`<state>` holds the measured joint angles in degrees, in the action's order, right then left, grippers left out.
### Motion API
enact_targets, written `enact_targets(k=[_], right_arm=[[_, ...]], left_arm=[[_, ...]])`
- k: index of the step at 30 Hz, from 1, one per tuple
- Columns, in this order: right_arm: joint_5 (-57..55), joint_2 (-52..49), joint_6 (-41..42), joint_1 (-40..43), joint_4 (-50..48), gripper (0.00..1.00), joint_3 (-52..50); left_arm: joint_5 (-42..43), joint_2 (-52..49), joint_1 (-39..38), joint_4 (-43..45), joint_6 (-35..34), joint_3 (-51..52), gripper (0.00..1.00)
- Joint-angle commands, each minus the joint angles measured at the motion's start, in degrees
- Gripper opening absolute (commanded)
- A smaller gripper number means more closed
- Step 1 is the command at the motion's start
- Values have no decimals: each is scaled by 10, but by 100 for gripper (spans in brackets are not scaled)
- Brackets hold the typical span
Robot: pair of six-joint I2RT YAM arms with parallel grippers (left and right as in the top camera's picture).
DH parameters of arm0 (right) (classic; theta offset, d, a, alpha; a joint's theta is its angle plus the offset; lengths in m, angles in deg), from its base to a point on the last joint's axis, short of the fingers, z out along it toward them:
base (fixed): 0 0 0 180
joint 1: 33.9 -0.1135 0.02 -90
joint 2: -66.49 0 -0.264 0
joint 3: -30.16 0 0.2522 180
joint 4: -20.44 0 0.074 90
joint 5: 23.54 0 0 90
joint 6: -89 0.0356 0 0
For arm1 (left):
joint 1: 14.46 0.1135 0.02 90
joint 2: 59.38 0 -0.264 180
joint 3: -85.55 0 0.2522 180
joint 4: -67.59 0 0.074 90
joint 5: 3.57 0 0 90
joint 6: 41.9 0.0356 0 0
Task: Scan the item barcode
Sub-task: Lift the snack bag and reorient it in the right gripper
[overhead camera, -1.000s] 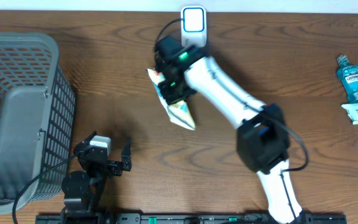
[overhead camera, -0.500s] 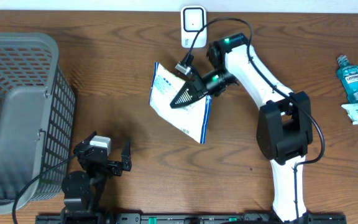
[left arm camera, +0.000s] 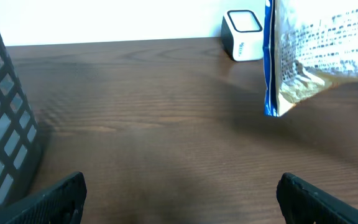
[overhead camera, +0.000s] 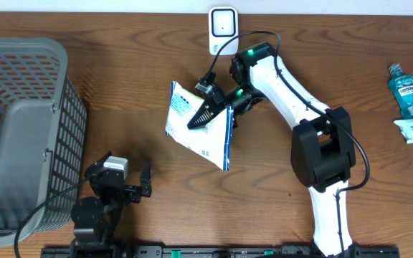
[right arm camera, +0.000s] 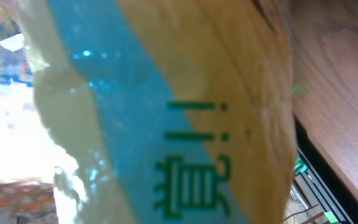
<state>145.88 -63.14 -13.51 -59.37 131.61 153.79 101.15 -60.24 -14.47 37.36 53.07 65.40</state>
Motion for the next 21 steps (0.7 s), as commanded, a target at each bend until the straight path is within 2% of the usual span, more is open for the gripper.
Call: enact_targets(k=[1,6,10,17,21], right_arm=[[9,18,-6,-4,1,1,-5],[4,22,-43,-5,1,1,-51],[5,46,-105,4,1,1,-136],[2,147,-258,68,1,1,-288],[8,210,-312,89,1,1,-344]], left_arm=[[3,3,3,-11,8,9,98],[3,3,3,-11,8,9,98],[3,3,3,-11,8,9,98],[3,3,3,-11,8,9,98],[3,3,3,-11,8,9,98]])
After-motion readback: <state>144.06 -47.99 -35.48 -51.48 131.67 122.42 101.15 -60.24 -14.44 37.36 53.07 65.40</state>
